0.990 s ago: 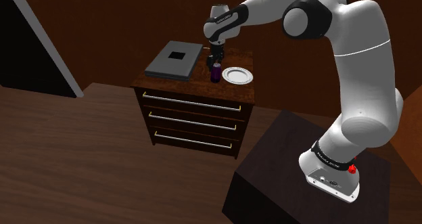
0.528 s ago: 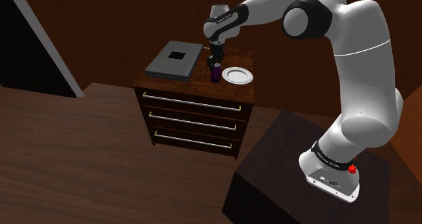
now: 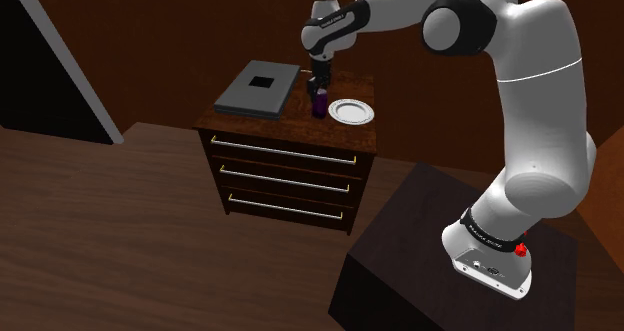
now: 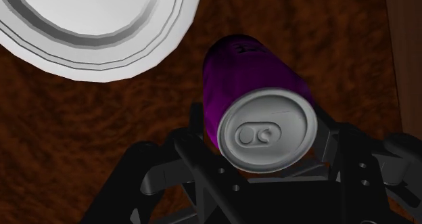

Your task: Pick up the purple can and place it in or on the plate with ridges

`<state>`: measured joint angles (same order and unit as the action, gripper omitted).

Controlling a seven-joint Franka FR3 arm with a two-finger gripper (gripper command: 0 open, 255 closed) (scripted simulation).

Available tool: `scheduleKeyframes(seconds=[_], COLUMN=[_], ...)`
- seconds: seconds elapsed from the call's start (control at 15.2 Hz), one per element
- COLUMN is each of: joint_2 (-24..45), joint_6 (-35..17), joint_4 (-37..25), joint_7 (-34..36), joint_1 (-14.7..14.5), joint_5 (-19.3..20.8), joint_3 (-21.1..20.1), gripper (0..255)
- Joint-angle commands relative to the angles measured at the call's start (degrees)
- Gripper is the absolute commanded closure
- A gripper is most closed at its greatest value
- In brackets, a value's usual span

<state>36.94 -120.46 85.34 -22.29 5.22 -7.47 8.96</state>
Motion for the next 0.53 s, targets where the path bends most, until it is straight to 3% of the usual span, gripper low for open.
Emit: scheduleKeyframes(seconds=[0.0,0.46], joint_2=[-0.72,-2.93], joint_6=[1.21,5.35], joint_4=[-0.50,-2.47], joint_7=[0.12,0.45], joint_1=[-0.05,-0.13], joint_5=[0.13,0.57], joint_3=[0.09,0.35], gripper=[255,255])
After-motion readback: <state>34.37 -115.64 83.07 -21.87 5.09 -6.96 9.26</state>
